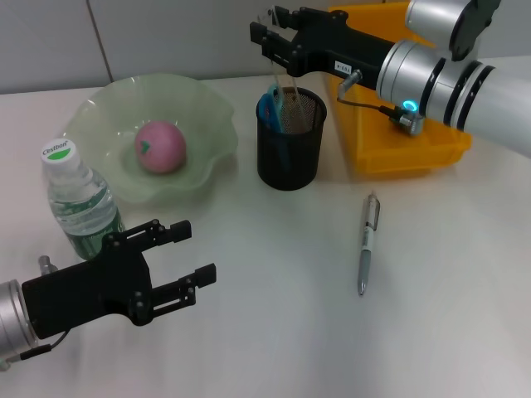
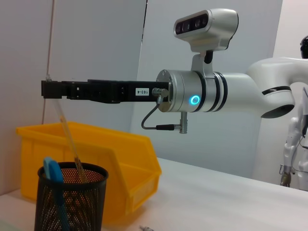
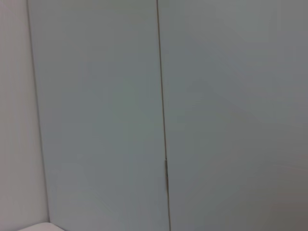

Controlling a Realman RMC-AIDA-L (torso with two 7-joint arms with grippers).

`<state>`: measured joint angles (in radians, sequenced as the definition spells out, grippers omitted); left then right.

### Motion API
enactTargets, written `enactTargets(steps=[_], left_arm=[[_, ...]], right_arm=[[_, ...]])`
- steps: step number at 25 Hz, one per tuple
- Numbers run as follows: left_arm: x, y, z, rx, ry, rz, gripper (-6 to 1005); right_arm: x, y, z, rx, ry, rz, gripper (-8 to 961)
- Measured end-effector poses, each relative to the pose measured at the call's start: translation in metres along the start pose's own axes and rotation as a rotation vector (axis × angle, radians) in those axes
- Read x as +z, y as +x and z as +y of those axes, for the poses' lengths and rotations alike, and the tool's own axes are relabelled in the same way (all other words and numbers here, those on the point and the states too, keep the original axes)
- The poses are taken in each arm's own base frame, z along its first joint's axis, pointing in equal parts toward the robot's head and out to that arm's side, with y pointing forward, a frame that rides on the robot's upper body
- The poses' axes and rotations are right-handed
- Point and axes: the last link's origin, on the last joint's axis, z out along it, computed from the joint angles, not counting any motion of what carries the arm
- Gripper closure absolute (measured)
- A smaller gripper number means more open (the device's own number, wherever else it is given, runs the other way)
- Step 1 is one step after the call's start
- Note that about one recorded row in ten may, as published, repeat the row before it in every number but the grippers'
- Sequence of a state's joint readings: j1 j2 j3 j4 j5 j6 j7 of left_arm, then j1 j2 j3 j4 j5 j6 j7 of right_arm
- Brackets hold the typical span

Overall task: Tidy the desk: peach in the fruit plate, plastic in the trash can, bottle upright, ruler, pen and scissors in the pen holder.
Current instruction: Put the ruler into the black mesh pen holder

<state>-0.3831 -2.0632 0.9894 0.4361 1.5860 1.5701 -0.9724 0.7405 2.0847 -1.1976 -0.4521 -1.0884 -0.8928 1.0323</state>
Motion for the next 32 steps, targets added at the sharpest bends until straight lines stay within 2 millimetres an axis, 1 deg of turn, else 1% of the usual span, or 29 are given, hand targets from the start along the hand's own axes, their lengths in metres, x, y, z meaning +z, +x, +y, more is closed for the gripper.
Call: enactTargets(steps=[6,9,17,23,25,26,27,28,29,30,31,32], left_arm=[[-0.002,-0.001,0.001,0.002,0.001,0.001,286],[-0.002,-0.001,0.002,0.003,0.002,0.001,286],[-0.003,-0.001,0.003,0.004,-0.004,0.007,286],[-0.003,0.000,0.003,0.007,-0.004,0.011,286],[-0.004,0.000,0.002,0.008,0.001,0.014,286],[-0.004,0.001,0.002,0.008,0.005,0.017,286],[-0.004,0.001,0.002,0.008,0.005,0.017,286],[-0.005,0.001,0.001,0.005,0.010,0.020,286],[-0.005,0.002,0.001,0.001,0.013,0.024,286],[-0.005,0.002,0.000,-0.001,0.016,0.027,286],[-0.005,0.002,0.001,-0.005,0.017,0.031,286],[-0.005,0.002,0.001,-0.005,0.017,0.031,286]], right_arm=[[0.000,-0.001,0.000,-0.003,0.001,-0.003,526],[-0.001,-0.001,-0.001,-0.001,0.002,-0.006,358],[-0.004,-0.003,0.001,0.007,-0.013,-0.025,271],[-0.014,-0.012,0.003,-0.021,-0.032,-0.065,207],[-0.018,-0.016,0.006,-0.015,-0.042,-0.073,185],[-0.021,-0.023,0.010,0.021,-0.065,-0.077,183],[-0.021,-0.023,0.010,0.021,-0.065,-0.077,180],[-0.026,-0.029,0.013,0.061,-0.090,-0.061,178],[-0.026,-0.029,0.013,0.061,-0.090,-0.061,176],[-0.029,-0.031,0.016,0.083,-0.106,-0.040,173],[-0.035,-0.037,0.021,0.114,-0.133,0.025,171],[-0.035,-0.037,0.021,0.114,-0.133,0.025,171]])
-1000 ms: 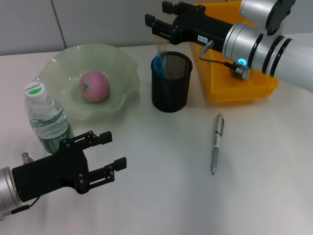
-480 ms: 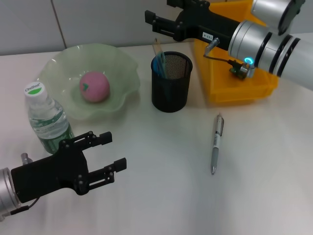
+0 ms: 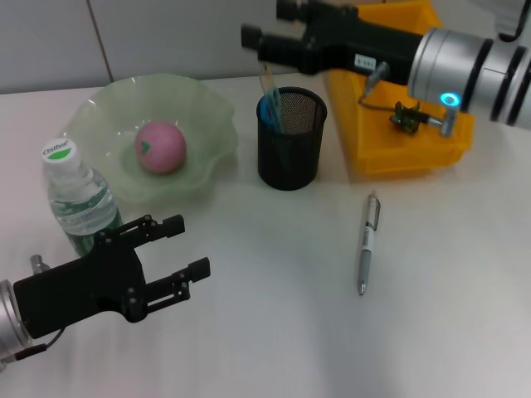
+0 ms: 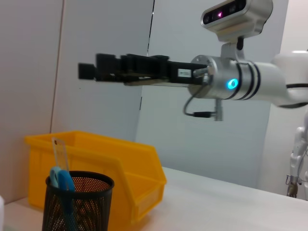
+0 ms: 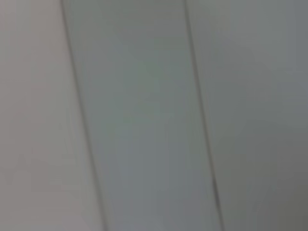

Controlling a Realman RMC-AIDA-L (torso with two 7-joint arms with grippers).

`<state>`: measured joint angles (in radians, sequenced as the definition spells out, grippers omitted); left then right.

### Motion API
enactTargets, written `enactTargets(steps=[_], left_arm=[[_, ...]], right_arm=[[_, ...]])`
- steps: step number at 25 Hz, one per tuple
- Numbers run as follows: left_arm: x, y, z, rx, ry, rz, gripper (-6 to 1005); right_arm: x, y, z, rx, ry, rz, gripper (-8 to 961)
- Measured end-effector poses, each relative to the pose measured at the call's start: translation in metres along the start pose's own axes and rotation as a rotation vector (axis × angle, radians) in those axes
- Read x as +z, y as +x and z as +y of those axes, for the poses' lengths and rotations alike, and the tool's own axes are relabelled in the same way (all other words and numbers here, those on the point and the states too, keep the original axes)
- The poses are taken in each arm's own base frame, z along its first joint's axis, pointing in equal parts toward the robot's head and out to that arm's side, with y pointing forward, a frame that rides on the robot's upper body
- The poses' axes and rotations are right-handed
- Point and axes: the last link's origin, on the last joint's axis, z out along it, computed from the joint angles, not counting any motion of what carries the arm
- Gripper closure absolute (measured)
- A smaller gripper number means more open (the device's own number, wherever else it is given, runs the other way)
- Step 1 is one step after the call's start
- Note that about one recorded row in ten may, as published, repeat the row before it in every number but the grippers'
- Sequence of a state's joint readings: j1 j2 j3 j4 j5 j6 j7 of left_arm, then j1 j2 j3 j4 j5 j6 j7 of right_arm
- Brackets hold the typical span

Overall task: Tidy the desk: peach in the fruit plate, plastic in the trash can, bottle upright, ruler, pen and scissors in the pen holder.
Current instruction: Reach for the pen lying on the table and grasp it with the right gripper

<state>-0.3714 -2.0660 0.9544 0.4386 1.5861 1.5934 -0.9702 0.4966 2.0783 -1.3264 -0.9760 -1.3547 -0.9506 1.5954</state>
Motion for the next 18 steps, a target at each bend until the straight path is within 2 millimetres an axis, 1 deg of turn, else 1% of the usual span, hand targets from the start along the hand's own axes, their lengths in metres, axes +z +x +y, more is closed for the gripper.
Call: enactTargets(steps=[1,2,3,4,5,6,7,8,9,11,12,13,14,15,16,17,18], left_arm=[[0.000,0.000,0.000,-0.001,-0.002,-0.001,286],[0.001,-0.001,0.001,-0.002,-0.004,-0.003,286],[0.002,-0.001,0.000,-0.001,-0.005,-0.006,286],[0.002,-0.001,0.000,0.000,-0.006,-0.008,286],[0.002,-0.001,0.000,-0.001,-0.007,-0.009,286],[0.002,0.000,0.000,-0.002,-0.007,-0.008,286],[0.002,0.000,-0.001,-0.007,-0.006,-0.005,286],[0.002,0.001,-0.001,-0.011,-0.005,-0.002,286],[0.002,0.003,-0.002,-0.024,-0.001,0.004,286],[0.002,0.004,-0.003,-0.029,0.003,0.009,286],[0.003,0.005,-0.004,-0.032,0.009,0.017,286],[0.003,0.006,-0.005,-0.033,0.015,0.025,286],[0.002,0.008,-0.006,-0.034,0.025,0.039,286],[0.002,0.008,-0.006,-0.034,0.025,0.039,286],[0.001,0.008,-0.006,-0.036,0.032,0.046,286],[0.000,0.008,-0.007,-0.037,0.037,0.050,286],[0.000,0.008,-0.007,-0.038,0.042,0.052,286]], right_arm=[[-0.005,-0.001,0.008,0.024,-0.017,0.109,172],[-0.005,-0.001,0.008,0.024,-0.017,0.109,172],[-0.008,-0.001,0.011,0.041,-0.023,0.162,172],[-0.012,-0.006,0.017,0.068,-0.027,0.253,172],[-0.012,-0.006,0.017,0.068,-0.027,0.253,173],[-0.018,-0.011,0.020,0.098,-0.022,0.344,173],[-0.018,-0.011,0.020,0.098,-0.022,0.344,173],[-0.022,-0.015,0.021,0.119,-0.017,0.384,173],[-0.027,-0.024,0.020,0.157,0.002,0.448,174],[-0.033,-0.034,0.016,0.210,0.030,0.520,174],[-0.033,-0.034,0.016,0.210,0.030,0.520,174],[-0.035,-0.036,0.015,0.235,0.034,0.556,175],[-0.041,-0.041,0.011,0.302,0.056,0.645,175],[-0.041,-0.041,0.011,0.302,0.056,0.645,175],[-0.043,-0.041,0.007,0.357,0.079,0.738,175],[-0.043,-0.041,0.007,0.357,0.079,0.738,176],[-0.043,-0.041,0.005,0.384,0.100,0.785,176]])
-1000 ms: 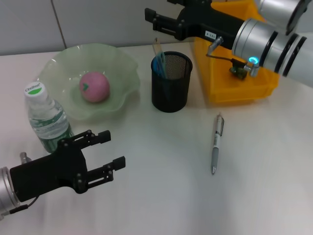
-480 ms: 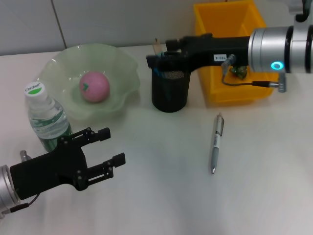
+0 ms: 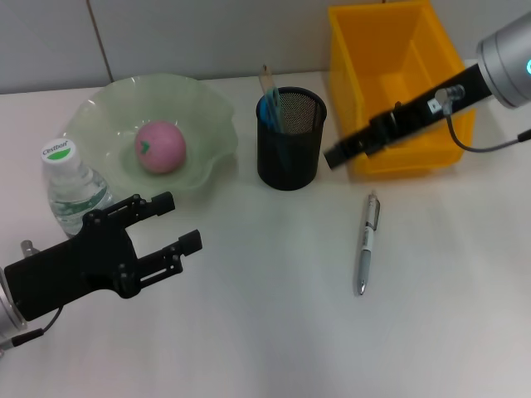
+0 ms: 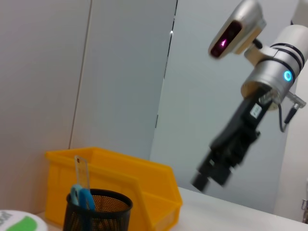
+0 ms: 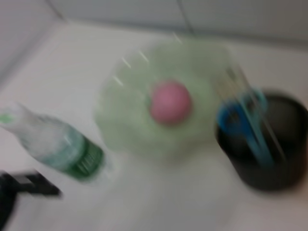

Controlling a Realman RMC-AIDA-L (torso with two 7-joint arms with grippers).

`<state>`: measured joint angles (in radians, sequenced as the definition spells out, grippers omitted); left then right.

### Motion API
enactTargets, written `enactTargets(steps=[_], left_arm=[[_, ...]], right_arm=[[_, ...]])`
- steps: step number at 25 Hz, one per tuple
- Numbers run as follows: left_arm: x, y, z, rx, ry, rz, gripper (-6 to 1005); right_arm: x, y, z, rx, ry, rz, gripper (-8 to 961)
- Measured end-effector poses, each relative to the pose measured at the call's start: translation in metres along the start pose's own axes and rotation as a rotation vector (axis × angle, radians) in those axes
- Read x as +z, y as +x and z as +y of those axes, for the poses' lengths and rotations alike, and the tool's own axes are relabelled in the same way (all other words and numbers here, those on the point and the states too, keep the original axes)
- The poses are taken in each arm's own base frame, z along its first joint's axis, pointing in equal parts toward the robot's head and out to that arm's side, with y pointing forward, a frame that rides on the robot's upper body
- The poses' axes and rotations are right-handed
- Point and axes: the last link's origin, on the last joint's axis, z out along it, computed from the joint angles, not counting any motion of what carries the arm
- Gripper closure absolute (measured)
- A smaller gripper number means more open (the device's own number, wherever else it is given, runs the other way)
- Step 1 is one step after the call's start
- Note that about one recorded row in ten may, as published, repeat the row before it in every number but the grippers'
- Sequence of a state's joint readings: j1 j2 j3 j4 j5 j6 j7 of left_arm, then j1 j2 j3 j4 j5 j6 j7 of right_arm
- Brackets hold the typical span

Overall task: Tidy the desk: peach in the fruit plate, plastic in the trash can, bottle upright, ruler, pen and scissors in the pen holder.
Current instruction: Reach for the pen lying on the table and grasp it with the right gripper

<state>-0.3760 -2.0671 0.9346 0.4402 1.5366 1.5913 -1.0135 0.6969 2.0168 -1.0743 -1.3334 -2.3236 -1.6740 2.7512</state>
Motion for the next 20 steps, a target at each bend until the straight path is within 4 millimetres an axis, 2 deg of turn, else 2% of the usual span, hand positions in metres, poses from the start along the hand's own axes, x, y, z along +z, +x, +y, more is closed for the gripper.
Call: enactTargets(steps=[1,7,9,12,16,20], left_arm=[[0.000,0.001,-0.001,0.001,0.004,0.001,286],[0.000,0.004,-0.003,0.005,0.007,0.013,286],[-0.001,0.010,-0.003,0.013,-0.007,0.035,286],[-0.003,0.013,-0.002,0.022,-0.016,0.044,286],[-0.004,0.014,-0.002,0.039,-0.018,0.049,286],[-0.004,0.015,-0.001,0.043,-0.023,0.050,286]], right_arm=[[0.004,0.001,-0.004,0.077,0.046,0.110,177],[0.020,0.004,-0.008,0.194,0.174,0.310,180],[0.031,0.005,-0.007,0.222,0.238,0.381,181],[0.038,0.006,-0.005,0.227,0.256,0.410,183],[0.058,0.003,-0.002,0.225,0.253,0.445,185],[0.066,0.005,-0.004,0.233,0.253,0.458,187]])
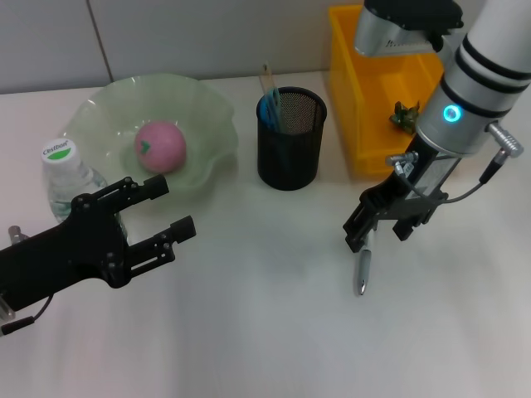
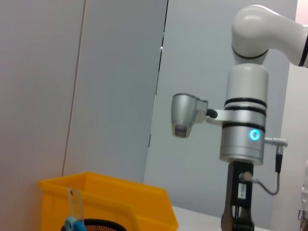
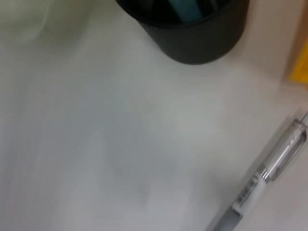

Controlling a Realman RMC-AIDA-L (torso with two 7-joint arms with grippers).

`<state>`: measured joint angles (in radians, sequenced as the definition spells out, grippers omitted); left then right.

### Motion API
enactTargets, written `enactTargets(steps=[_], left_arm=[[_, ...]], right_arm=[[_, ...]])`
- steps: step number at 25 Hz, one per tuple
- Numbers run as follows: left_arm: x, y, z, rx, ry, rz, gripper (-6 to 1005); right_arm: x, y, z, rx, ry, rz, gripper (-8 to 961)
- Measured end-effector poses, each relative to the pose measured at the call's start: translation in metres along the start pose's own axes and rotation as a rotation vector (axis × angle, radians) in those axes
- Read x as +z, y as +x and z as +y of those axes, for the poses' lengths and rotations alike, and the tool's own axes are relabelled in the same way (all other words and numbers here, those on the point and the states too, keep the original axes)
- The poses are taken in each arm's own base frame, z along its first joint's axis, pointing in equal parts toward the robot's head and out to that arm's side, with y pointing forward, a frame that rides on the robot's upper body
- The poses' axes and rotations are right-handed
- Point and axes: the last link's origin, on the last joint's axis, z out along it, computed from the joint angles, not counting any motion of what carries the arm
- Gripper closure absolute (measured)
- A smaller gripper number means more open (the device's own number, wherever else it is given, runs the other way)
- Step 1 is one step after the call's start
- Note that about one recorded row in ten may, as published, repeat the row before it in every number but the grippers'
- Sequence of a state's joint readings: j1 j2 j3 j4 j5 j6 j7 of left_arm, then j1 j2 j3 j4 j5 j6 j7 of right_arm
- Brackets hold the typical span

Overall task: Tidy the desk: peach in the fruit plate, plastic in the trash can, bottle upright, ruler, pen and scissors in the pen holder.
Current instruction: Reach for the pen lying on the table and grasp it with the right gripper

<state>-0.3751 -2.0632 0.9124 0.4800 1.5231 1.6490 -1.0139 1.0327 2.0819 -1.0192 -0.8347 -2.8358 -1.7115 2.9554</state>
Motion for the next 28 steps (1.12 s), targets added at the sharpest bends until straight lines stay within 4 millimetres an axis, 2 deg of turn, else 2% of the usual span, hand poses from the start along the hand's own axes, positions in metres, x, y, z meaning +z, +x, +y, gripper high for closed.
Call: enactTargets(steps=[6,28], left_arm=[[-0.001,0.003,0.001,0.004,-0.016,0.012,286],[-0.005,0.001,0.008,-0.008,-0.028,0.024,287]], right_arm=[[0.008,-0.006,-0.003,-0.003,0.030,-0.031,190],[0.036,-0.005,-0.001,-0.052,0.061,-0.008,202]])
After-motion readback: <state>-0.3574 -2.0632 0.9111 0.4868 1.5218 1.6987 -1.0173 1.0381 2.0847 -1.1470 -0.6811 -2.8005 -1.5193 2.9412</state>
